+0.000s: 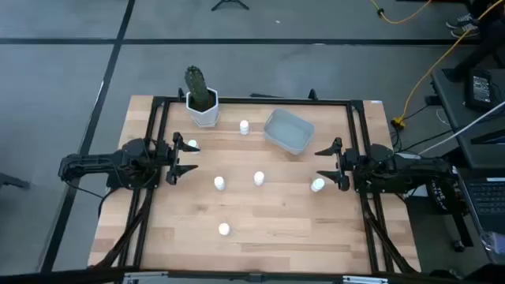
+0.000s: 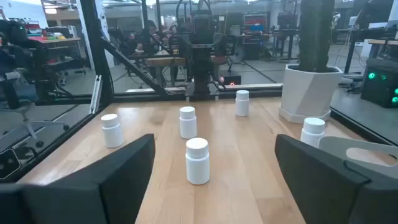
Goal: Pick and place pill bottles into a basket
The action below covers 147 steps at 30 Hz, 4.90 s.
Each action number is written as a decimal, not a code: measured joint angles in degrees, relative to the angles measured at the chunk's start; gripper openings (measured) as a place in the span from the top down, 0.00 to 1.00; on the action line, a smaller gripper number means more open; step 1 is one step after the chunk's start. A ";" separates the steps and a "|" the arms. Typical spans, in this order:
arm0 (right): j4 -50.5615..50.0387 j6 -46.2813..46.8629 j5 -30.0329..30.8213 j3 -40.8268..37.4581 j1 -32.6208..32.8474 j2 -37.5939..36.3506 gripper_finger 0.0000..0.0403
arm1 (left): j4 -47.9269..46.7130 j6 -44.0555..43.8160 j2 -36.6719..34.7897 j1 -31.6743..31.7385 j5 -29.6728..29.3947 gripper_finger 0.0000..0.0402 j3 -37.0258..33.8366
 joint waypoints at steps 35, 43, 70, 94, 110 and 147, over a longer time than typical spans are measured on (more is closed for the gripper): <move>0.00 0.01 0.00 0.00 0.00 0.00 0.17 | -0.02 -0.04 0.00 0.00 -0.02 0.30 -0.02; 0.00 0.02 0.00 0.00 0.00 0.00 0.17 | -0.01 -0.03 0.00 -0.02 -0.01 0.30 0.00; -0.01 0.01 0.00 0.00 0.00 0.00 0.17 | -0.01 0.00 0.00 -0.01 -0.01 0.30 -0.02; 0.00 0.02 0.00 0.00 0.00 0.02 0.17 | 0.00 -0.04 0.00 -0.02 -0.02 0.30 -0.02; 0.00 0.00 0.00 0.00 0.00 0.01 0.17 | 0.00 0.02 0.00 0.00 -0.59 0.30 -0.01; 0.09 3.59 0.02 0.00 0.00 0.01 0.17 | 0.00 3.93 0.00 -0.02 -0.74 0.30 -0.02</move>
